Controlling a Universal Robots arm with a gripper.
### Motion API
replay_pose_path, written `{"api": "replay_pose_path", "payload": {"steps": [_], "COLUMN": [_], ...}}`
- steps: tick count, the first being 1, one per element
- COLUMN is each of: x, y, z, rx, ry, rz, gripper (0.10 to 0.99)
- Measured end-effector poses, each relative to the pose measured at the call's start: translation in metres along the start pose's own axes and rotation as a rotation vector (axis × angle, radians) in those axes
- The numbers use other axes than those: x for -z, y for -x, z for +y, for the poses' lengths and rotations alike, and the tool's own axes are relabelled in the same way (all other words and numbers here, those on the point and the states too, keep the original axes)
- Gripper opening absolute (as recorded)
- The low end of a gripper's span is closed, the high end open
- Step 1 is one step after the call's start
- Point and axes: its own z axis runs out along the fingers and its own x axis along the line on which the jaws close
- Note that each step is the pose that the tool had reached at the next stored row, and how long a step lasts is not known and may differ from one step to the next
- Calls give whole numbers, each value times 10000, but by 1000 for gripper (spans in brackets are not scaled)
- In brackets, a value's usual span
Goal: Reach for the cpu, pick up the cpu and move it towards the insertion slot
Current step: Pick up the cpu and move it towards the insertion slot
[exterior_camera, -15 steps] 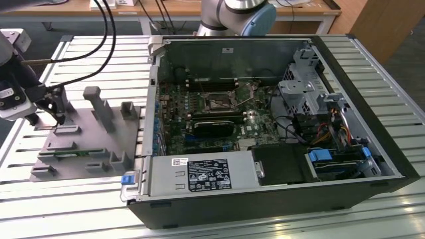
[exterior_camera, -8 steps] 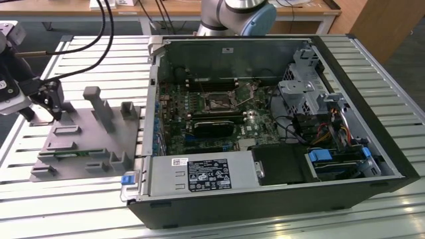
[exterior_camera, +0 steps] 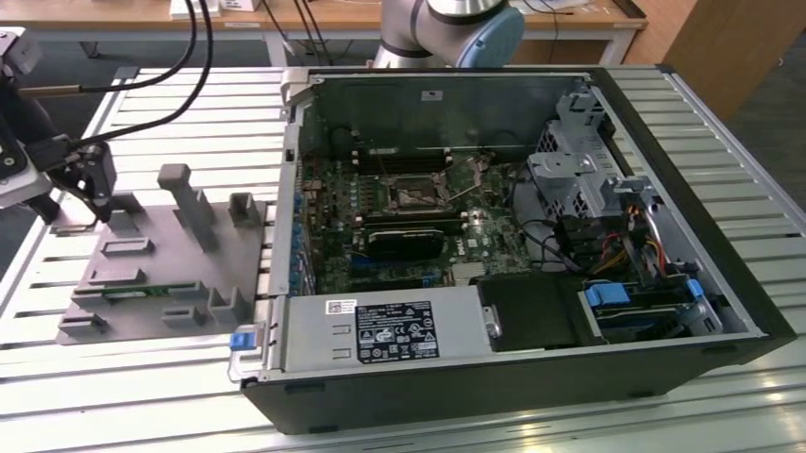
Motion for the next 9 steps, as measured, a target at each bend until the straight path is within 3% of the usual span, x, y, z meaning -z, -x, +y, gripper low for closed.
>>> {"api": "replay_pose_path", "payload": {"steps": [9], "x": [103], "y": [0], "z": [6], "rx": [0], "ry": [0], "rz": [0], "gripper": [545]}}
